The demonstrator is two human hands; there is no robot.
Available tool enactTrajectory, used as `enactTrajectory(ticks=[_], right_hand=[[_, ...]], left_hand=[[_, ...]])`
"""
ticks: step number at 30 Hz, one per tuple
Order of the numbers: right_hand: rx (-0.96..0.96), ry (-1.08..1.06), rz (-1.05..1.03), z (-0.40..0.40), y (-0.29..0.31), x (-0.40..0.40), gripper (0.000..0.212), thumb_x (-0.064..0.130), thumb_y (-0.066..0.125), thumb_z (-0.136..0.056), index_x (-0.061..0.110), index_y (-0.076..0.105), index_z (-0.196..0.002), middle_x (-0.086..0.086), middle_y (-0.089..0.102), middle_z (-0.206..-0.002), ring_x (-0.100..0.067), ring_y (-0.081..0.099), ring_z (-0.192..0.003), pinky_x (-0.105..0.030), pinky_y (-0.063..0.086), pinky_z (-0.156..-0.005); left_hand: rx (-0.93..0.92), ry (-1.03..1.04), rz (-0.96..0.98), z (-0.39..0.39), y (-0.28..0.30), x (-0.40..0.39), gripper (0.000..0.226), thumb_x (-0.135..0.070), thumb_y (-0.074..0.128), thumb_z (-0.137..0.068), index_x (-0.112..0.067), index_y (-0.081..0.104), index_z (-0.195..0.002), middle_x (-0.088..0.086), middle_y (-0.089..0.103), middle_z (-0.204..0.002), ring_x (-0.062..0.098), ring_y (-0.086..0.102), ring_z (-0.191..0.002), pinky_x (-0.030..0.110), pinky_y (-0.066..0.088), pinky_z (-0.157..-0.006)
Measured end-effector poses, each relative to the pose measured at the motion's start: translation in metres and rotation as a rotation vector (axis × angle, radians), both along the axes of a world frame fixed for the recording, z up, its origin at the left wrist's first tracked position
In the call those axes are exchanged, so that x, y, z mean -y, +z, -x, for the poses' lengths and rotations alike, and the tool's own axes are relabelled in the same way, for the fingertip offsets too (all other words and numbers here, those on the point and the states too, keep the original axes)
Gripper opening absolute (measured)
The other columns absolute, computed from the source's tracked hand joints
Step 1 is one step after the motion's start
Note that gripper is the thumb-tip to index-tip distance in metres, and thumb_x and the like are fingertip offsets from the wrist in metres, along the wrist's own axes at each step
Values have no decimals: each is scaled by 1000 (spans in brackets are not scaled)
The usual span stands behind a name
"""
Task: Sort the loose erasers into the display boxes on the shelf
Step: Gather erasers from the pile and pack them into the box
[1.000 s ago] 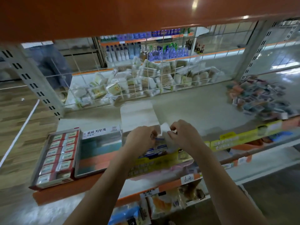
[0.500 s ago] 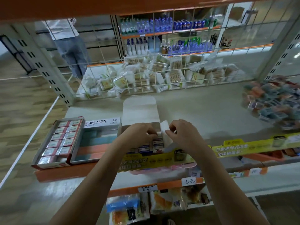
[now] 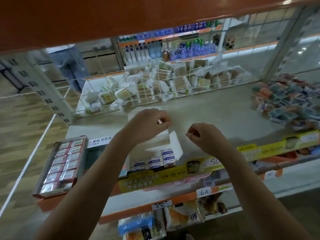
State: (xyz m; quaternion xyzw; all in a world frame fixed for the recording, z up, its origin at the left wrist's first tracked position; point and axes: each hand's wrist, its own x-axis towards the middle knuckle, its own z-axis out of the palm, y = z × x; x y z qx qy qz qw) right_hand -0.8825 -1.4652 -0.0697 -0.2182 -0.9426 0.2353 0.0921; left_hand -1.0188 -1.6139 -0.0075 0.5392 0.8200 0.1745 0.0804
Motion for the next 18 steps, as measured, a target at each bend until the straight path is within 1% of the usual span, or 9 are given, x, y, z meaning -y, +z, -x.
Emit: enactTrajectory(ticks=[1,3,7,10,13,15,18], right_hand=[[6,-32,-11,-6,3,-5,22,27,54,-92,11,66,-101,-6,65,-94,-20,55,-83,-27,37,-69],[31,-97,-36,-21,7,-17,21,27,54,-91,13,66,-102,-5,65,-96,-22,57,-90,-30,43,-74],[67,-248,-117,-59,11,-50,22,30,56,-90,18,63,-106,-5,59,-106,-23,55,-101,-33,44,-84],[112,-329,-151,-91,12,-84,26,29,56,-90,17,60,-113,-6,55,-115,-24,53,-108,-35,43,-89],[133,-402,-174,-123,13,-125,30,27,57,-89,17,58,-117,-6,54,-124,-25,51,-115,-35,40,-95],[151,-437,-180,-143,11,-155,32,23,56,-90,14,56,-120,-9,53,-127,-26,49,-117,-32,34,-96],[147,-452,-163,-166,8,-199,29,18,54,-90,8,59,-116,-14,56,-120,-31,51,-114,-33,36,-91]], left_hand=[[-35,-24,-26,-6,-1,-11,20,-31,54,-92,-23,68,-103,-7,66,-98,8,58,-85,23,45,-74],[-71,-65,-31,-21,-4,-36,22,-34,53,-92,-23,66,-105,-4,63,-101,13,57,-90,29,46,-78],[-160,-191,-24,-57,-16,-93,30,-40,49,-93,-25,59,-117,-2,58,-116,19,52,-109,30,39,-87],[-219,-238,2,-85,-27,-137,35,-43,49,-92,-26,54,-123,0,54,-125,23,47,-115,33,38,-93],[-208,-277,40,-111,-37,-182,41,-44,50,-92,-26,50,-128,3,49,-130,25,44,-120,37,39,-96],[-192,-293,47,-127,-43,-212,43,-43,50,-92,-23,48,-130,5,47,-132,27,44,-120,38,40,-96],[-225,-257,59,-144,-53,-256,49,-42,49,-92,-21,42,-135,7,47,-133,29,45,-120,41,42,-93]])
